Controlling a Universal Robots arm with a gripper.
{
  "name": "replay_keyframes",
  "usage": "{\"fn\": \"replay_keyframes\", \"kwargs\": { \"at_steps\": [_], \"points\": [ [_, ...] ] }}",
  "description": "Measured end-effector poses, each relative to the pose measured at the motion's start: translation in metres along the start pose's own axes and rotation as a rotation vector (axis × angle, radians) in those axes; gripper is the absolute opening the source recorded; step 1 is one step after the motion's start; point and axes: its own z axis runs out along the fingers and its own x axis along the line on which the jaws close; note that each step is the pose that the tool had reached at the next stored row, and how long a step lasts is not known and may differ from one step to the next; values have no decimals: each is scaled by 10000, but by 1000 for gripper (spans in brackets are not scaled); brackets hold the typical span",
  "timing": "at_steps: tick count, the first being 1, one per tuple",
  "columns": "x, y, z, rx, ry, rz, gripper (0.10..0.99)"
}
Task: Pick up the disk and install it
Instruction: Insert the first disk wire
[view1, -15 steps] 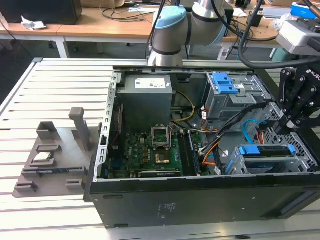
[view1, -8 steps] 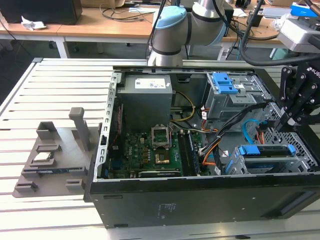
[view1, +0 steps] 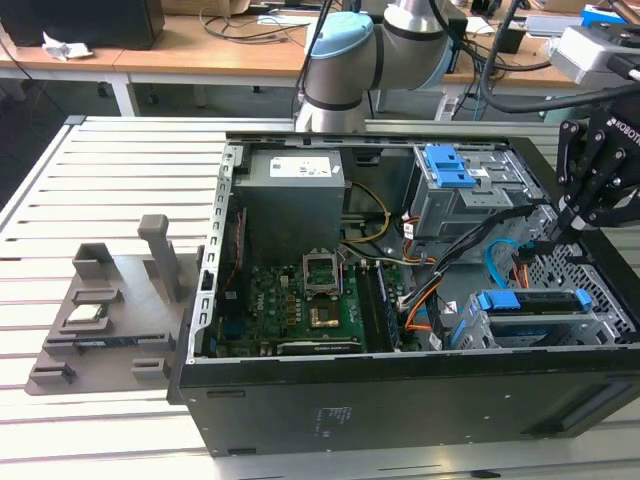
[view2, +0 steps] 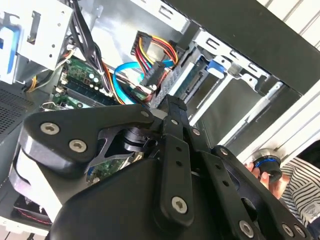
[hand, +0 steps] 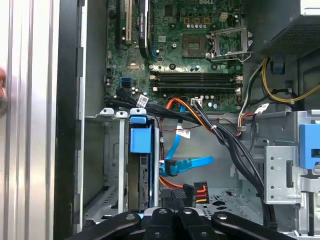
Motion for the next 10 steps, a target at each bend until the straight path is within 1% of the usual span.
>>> {"fn": "replay_keyframes", "kwargs": {
  "at_steps": [1,4,8,10],
  "points": [
    [-40,-1,3,0,0,1,106],
    [-115,-8,17,0,-1,0,106],
    [-179,-16,39,-1,1,1,106],
    [-203,-41,74,-3,8,0,106]
  ]
}}
